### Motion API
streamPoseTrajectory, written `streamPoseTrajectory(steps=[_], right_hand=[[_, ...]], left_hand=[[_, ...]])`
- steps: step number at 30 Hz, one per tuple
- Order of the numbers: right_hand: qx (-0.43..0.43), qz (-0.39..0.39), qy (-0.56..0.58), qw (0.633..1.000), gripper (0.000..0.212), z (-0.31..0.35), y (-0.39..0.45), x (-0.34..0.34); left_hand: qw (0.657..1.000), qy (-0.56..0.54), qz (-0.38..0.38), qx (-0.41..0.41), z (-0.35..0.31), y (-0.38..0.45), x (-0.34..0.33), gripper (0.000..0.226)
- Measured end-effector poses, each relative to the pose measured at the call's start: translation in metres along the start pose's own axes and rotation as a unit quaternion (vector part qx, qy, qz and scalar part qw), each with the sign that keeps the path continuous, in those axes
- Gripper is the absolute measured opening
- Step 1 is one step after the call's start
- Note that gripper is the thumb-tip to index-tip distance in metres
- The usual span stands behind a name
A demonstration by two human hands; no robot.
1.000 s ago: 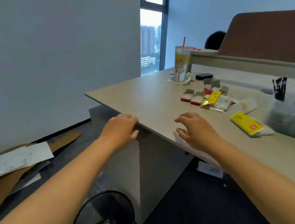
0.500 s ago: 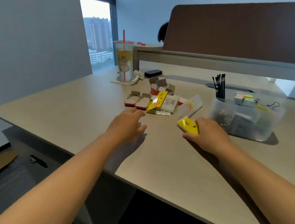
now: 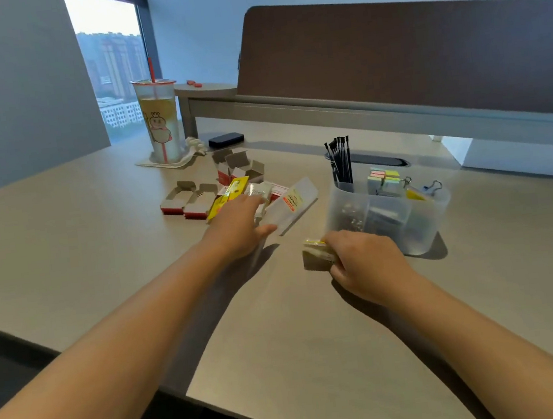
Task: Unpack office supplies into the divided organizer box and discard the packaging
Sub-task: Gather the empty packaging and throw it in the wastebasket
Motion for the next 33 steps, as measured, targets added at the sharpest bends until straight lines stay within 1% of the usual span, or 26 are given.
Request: streamPoseTrajectory(steps=[3,6,8,11,14,16,19,22,25,30,33], right_hand=[[0.005,0.009,0.009,1.000,0.023,-0.007,-0.003,0.001],[0.014,0.022,0.013,1.000,0.024,-0.014,-0.006,-0.001],[0.014,0.031,0.015,0.999,0.027,-0.019,-0.009,-0.004],[0.013,0.038,0.013,0.999,0.031,-0.024,-0.014,-0.004],[0.009,0.007,0.035,0.999,0.031,-0.026,-0.020,0.000],[0.001,-0.024,0.075,0.997,0.031,-0.025,-0.022,0.003],[-0.033,-0.052,0.162,0.985,0.024,-0.020,-0.024,0.007],[-0.085,-0.066,0.264,0.958,0.014,-0.009,-0.028,0.011],[-0.112,-0.077,0.333,0.933,0.009,0.006,-0.034,0.013],[-0.100,-0.063,0.418,0.901,0.009,0.046,-0.039,0.014],[-0.056,-0.049,0.447,0.891,0.014,0.089,-0.041,0.016]], left_hand=[[1.000,-0.004,-0.012,-0.012,-0.006,0.008,-0.010,0.064],[0.999,0.036,0.014,-0.012,-0.012,0.014,-0.023,0.071],[0.998,0.063,0.023,-0.006,-0.014,0.017,-0.028,0.069],[0.995,0.104,0.002,-0.005,-0.015,0.017,-0.026,0.060],[0.990,0.139,-0.029,-0.020,-0.016,0.012,-0.020,0.052],[0.993,0.101,-0.056,-0.027,-0.019,0.003,-0.014,0.049],[0.995,0.004,-0.089,-0.035,-0.022,-0.014,-0.001,0.048],[0.990,-0.045,-0.128,-0.030,-0.020,-0.035,0.014,0.048],[0.980,-0.090,-0.177,-0.014,-0.018,-0.062,0.029,0.048],[0.965,-0.115,-0.235,0.014,-0.007,-0.122,0.060,0.048],[0.957,-0.098,-0.268,0.048,0.007,-0.167,0.085,0.051]])
Point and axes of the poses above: each hand's wrist, its own y-axis towards the middle knuckle, its own x-axis out of the back of the hand, z = x × y, the point moved 3 cm from there along y, towards the middle knuckle, and after that the axes turned 13 degrees about -x, right-handed, at the moved point
